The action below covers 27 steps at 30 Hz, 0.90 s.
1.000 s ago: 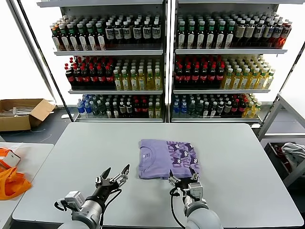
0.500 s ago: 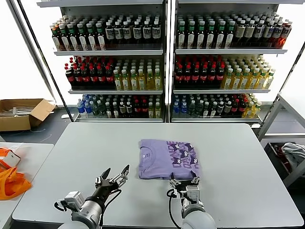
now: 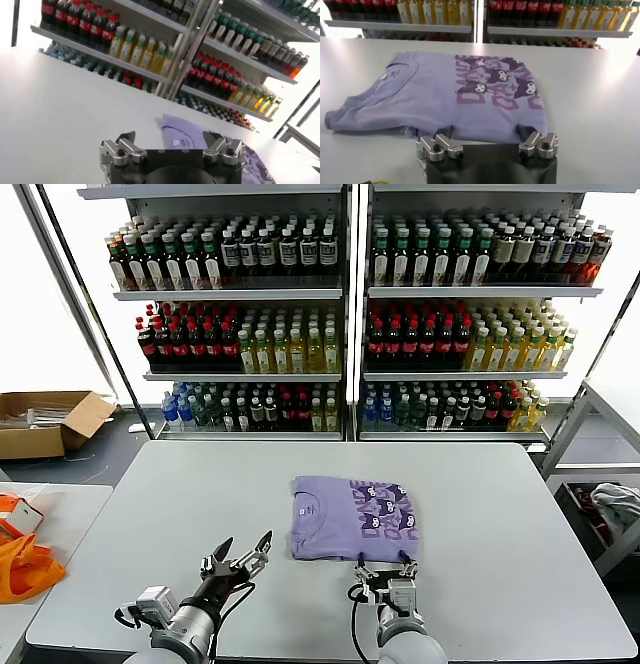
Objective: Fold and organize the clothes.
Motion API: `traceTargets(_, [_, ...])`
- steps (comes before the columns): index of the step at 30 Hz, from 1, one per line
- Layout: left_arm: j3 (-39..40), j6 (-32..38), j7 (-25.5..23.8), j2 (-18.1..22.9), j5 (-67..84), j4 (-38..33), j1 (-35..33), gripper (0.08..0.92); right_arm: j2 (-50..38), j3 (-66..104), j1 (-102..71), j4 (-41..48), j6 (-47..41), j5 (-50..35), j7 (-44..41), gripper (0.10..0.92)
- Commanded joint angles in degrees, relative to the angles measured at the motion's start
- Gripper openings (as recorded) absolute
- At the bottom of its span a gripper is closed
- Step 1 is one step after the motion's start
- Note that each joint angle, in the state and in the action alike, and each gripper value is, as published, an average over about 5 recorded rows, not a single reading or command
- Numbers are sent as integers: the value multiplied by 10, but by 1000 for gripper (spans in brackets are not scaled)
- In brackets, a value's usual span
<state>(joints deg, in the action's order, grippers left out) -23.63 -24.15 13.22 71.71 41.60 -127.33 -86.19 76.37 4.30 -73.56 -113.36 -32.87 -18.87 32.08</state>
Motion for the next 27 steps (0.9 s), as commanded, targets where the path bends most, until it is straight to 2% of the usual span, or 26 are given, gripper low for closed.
traceTargets(1, [0, 0, 0, 0, -2, 0, -2, 823, -2, 2, -2, -73, -2, 3, -6, 823])
traceTargets(6, [6, 0, 0, 3, -7, -1, -2, 823, -4, -14, 10, -89, 0, 30, -27, 823])
traceTargets(13, [10, -1, 0, 8, -12, -6, -7, 823, 34, -39, 56, 40, 3, 36, -44, 823])
traceTargets(16, [6, 0, -1, 8, -12, -10, -12, 823, 43, -45, 59, 68, 0, 36, -45, 823])
traceTargets(27, [1, -1, -1, 6, -16, -10, -12, 822, 33, -40, 61, 62, -3, 31, -43, 823])
